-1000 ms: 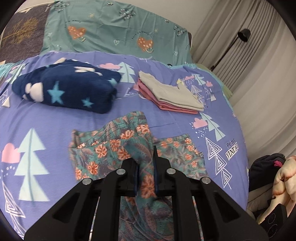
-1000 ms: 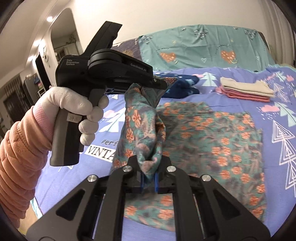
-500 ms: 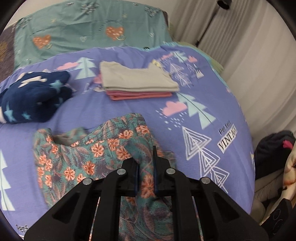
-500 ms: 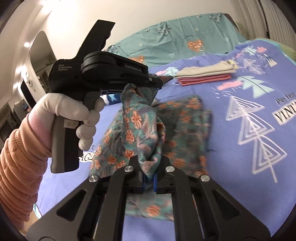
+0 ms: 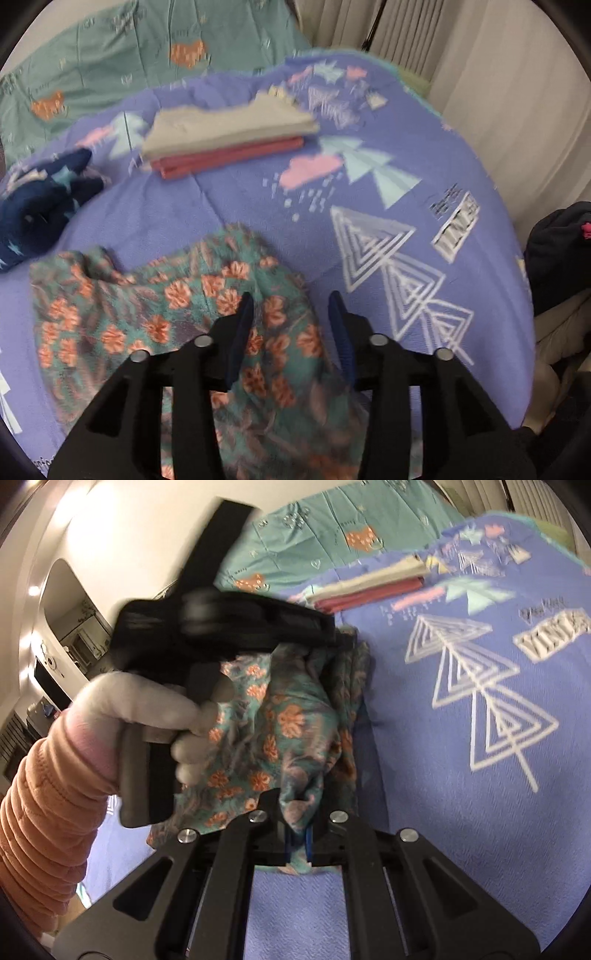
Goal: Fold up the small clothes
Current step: 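Fold the held shirt over with both grippers and release it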
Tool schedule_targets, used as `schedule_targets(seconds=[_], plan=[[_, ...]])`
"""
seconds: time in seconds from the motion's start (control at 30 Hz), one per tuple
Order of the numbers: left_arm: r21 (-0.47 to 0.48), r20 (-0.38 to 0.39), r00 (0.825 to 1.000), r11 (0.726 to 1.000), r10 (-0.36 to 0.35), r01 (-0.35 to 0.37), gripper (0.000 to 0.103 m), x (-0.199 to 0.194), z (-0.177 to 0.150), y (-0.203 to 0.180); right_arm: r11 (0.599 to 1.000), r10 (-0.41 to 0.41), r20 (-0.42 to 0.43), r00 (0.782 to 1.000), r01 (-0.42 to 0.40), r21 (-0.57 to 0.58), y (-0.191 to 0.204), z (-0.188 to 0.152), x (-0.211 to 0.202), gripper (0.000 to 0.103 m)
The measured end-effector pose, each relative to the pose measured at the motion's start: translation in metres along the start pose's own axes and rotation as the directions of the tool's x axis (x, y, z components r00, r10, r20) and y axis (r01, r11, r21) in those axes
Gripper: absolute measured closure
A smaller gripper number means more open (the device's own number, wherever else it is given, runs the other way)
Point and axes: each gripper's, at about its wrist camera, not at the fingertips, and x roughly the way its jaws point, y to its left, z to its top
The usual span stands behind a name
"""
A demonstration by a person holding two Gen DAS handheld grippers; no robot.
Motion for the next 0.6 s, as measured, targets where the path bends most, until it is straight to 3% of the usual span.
schedule_targets(seconds=[0.1,0.27,0.47,0.6], plan=[[0.041,0.075,0.997,0.999,0.027,-0.03,0.048,-0.035,-0.007,-0.007,0.996,0.058,-0.042,0.997,-0.054,0.075,-0.015,-0.003,0.005,0.098],[0.13,0.156,0.982,0.984,0.104,-0.124,0.036,-0.098,-0.064,-0.012,0.991,0.088,-0.058,0.994,-0.081,0.107,-0.02,-0.004,0.006,0.097],[0.155,0.114,0.971,0.962,0.208,-0.225,0.029,-0.128,-0.167,-0.01,0.992,0.091,-0.069,0.993,-0.085,0.095,-0.016,0.0,0.003,0.086],[0.127,0.065,0.968,0.96,0.244,-0.25,0.029,-0.125,-0.207,-0.003,0.991,0.091,-0.071,0.993,-0.084,0.105,-0.017,0.007,0.004,0.09]])
